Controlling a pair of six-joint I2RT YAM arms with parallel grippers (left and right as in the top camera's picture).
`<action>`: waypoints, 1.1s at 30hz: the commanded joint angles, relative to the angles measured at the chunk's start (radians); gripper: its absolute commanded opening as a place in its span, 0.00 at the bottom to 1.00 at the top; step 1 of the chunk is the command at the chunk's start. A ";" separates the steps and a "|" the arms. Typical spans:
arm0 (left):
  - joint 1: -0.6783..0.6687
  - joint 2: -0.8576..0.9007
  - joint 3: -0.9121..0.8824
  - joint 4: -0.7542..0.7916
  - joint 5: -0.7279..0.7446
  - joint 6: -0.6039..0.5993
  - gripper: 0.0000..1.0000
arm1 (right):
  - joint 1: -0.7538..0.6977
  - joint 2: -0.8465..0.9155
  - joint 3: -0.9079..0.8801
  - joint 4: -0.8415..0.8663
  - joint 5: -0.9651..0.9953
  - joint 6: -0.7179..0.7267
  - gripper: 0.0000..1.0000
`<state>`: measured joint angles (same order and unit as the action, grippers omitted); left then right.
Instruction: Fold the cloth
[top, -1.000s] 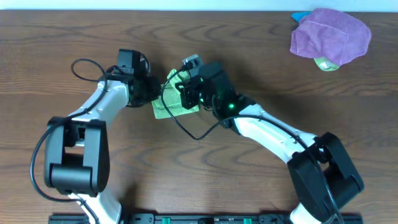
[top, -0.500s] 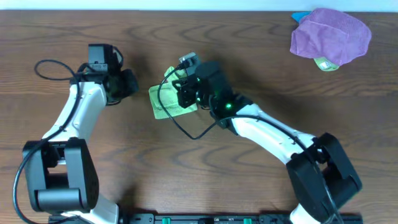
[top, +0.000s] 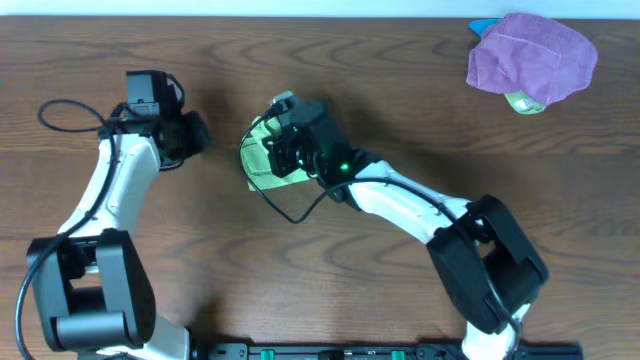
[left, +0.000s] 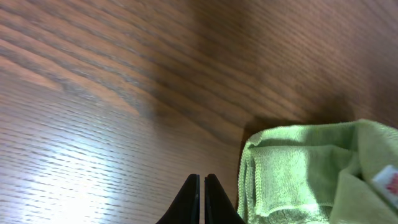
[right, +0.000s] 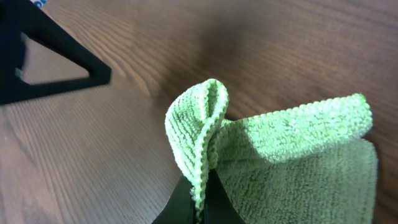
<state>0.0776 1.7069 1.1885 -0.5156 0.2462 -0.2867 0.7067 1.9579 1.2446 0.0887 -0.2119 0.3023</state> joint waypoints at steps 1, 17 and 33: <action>0.019 -0.024 0.022 0.001 -0.021 0.021 0.06 | 0.027 0.025 0.025 -0.003 -0.001 -0.012 0.01; 0.028 -0.031 0.022 0.002 -0.017 0.021 0.06 | 0.062 0.086 0.031 0.023 0.006 -0.011 0.27; 0.029 -0.036 0.022 0.025 -0.017 0.021 0.15 | 0.074 0.077 0.062 0.025 -0.024 -0.011 0.70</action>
<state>0.1013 1.7012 1.1885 -0.4904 0.2359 -0.2787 0.7834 2.0293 1.2766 0.1238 -0.2321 0.2951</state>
